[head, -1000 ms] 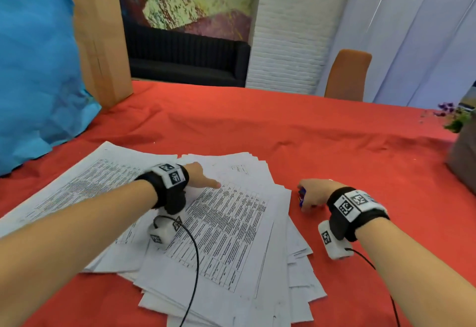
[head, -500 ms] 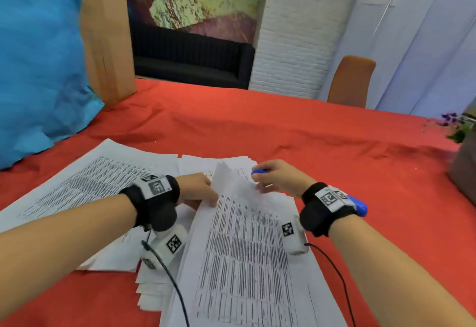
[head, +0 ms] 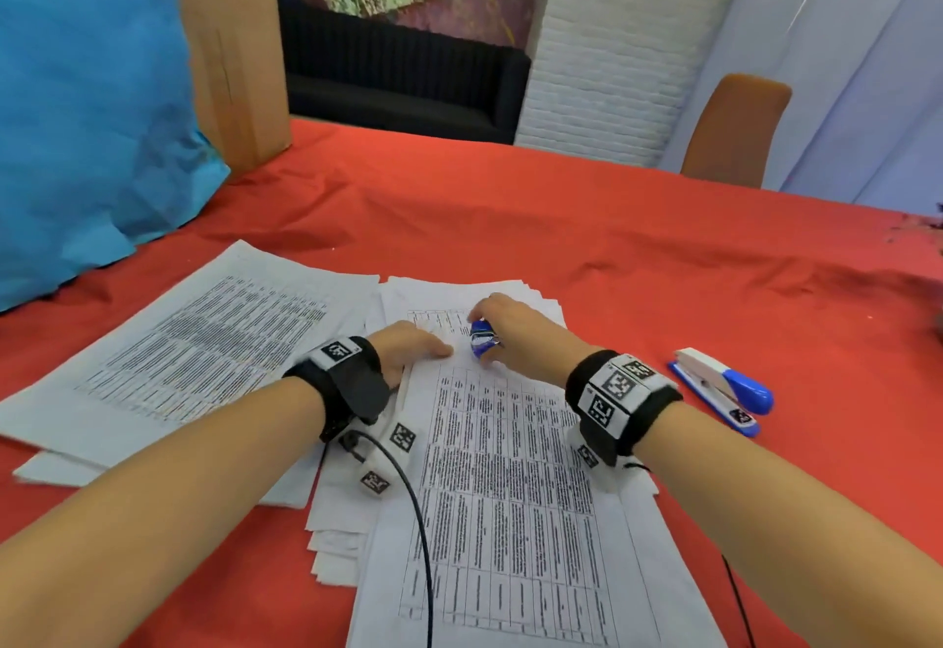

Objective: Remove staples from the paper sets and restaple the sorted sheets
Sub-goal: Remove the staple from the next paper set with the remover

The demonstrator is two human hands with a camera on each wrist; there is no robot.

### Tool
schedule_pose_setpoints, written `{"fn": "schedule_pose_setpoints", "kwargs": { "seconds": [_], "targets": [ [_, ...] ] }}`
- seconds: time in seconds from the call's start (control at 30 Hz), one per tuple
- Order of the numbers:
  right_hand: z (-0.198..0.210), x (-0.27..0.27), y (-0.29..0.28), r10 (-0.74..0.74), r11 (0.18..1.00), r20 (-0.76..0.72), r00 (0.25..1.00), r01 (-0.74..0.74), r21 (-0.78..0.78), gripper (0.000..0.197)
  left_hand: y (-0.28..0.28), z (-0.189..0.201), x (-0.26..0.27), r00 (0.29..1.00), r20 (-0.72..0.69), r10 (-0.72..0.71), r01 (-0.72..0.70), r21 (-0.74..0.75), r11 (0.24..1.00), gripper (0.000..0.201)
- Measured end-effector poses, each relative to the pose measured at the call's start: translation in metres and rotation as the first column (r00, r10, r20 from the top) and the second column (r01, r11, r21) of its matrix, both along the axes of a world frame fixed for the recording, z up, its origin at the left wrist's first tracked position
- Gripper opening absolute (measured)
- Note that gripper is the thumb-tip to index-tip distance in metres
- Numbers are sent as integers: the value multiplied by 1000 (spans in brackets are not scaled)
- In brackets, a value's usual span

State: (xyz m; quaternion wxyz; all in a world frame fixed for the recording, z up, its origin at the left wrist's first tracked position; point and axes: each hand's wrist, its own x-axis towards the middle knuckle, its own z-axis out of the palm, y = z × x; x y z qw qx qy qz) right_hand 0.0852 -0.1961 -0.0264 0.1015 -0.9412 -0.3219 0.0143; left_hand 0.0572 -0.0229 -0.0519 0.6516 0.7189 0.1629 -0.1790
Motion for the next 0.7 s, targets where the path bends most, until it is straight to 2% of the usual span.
{"fn": "schedule_pose_setpoints", "kwargs": {
  "seconds": [0.13, 0.33, 0.53, 0.63, 0.7],
  "targets": [
    [3, 0, 17, 118, 977, 33, 992, -110, -181, 33, 2, -1, -1, 1000, 19, 6, -5, -36, 999, 37],
    [11, -2, 32, 181, 905, 67, 981, -139, -403, 28, 5, -1, -1, 1000, 6, -5, 5, -70, 998, 40],
    [12, -4, 40, 201, 877, 60, 978, -153, -456, 18, 8, -6, 2, 1000, 5, -23, 24, -122, 992, 38],
    [11, -7, 41, 183, 882, 63, 981, -136, -451, 17, 9, -9, 3, 1000, 15, -6, 7, -121, 993, 51],
    [9, -11, 41, 221, 869, 97, 970, -151, -471, 18, 8, -10, 4, 1000, 18, 0, 2, -130, 992, 58]
  ]
}}
